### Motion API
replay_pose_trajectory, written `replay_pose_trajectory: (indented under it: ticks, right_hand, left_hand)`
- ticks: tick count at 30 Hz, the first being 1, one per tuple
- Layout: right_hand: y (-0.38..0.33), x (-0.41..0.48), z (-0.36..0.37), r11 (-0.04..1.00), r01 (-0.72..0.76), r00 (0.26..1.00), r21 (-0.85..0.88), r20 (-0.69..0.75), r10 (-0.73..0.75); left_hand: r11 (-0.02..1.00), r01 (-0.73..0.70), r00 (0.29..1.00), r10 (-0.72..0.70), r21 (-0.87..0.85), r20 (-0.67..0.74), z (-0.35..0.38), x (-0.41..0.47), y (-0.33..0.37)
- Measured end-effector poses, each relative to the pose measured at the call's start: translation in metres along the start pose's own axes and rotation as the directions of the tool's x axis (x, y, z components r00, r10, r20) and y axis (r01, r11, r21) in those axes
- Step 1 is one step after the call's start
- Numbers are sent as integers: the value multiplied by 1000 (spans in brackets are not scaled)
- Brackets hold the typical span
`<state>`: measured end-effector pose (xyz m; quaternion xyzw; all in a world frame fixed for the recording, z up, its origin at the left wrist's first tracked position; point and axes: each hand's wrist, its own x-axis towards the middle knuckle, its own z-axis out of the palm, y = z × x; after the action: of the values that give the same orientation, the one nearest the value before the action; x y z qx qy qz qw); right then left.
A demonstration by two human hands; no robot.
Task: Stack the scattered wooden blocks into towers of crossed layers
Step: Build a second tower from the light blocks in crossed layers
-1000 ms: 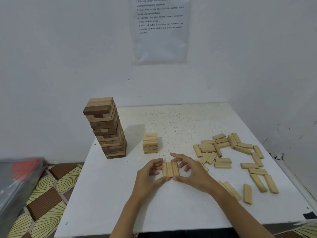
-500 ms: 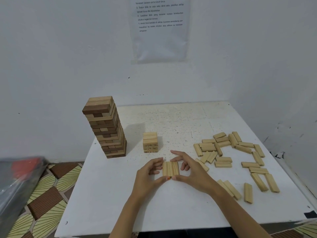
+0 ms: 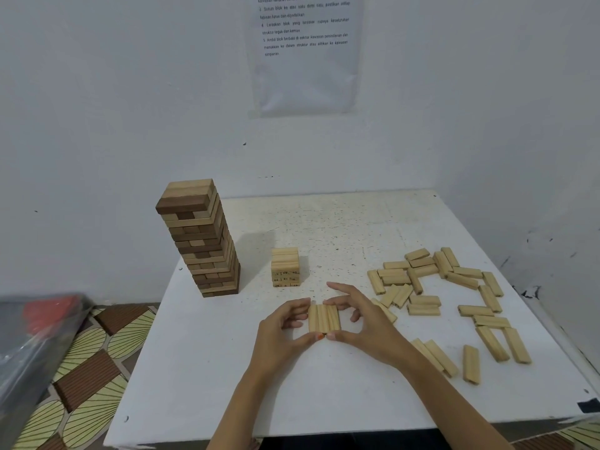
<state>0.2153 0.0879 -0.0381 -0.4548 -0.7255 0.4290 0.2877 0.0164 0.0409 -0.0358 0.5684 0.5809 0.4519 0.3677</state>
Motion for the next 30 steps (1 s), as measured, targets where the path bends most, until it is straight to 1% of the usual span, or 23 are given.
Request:
replay_pose_trajectory:
  ticks: [12, 30]
  right_hand:
    - [-2, -1, 2, 1000, -9, 999, 5, -43, 10]
    - [-5, 0, -2, 1000, -21, 999, -4, -24, 21]
  left_hand:
    - [1000, -4, 1000, 4, 3, 4, 0, 0, 1]
    - [1000, 15, 1000, -14, -13, 8, -1, -2, 6]
